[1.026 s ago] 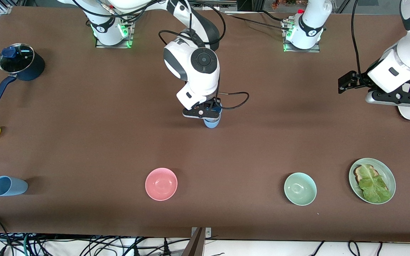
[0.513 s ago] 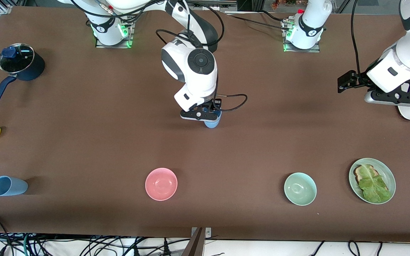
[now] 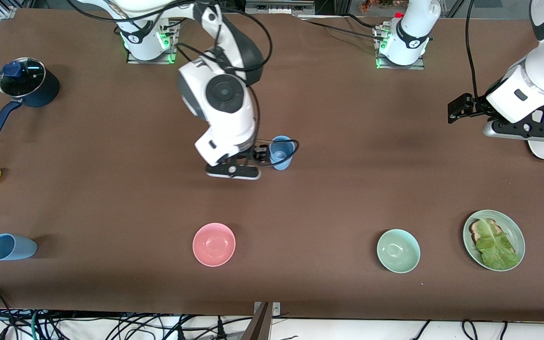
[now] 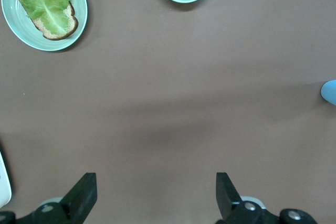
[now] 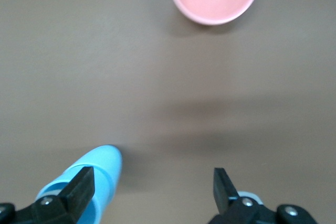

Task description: Stack blue cups with both arms

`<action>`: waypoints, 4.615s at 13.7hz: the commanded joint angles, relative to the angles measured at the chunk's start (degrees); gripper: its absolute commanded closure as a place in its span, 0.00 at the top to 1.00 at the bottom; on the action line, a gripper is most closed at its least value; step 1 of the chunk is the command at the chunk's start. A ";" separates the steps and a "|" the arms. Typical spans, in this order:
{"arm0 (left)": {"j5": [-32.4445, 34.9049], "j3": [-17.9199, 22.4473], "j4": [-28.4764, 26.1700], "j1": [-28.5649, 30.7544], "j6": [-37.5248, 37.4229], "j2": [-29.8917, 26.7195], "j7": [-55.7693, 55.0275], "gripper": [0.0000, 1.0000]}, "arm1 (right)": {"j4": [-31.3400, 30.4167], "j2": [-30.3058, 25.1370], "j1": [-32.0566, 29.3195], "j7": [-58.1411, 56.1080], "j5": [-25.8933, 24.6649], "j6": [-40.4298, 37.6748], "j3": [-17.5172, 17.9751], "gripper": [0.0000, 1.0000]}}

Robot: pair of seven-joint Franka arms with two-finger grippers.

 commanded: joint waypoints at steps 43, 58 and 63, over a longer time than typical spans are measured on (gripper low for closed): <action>-0.84 -0.79 0.58 -0.32 -1.03 -0.32 -0.79 1.00 | -21.86 -35.55 -36.52 -41.45 0.13 -15.25 5.48 1.00; -0.84 -0.88 0.58 -0.32 -1.38 -0.41 -0.79 1.00 | -21.86 -35.55 -36.61 -41.37 0.22 -14.98 5.30 1.00; -0.84 -0.88 0.58 -0.32 -1.38 -0.41 -0.79 1.00 | -21.86 -35.55 -36.70 -41.37 0.22 -14.90 5.30 1.00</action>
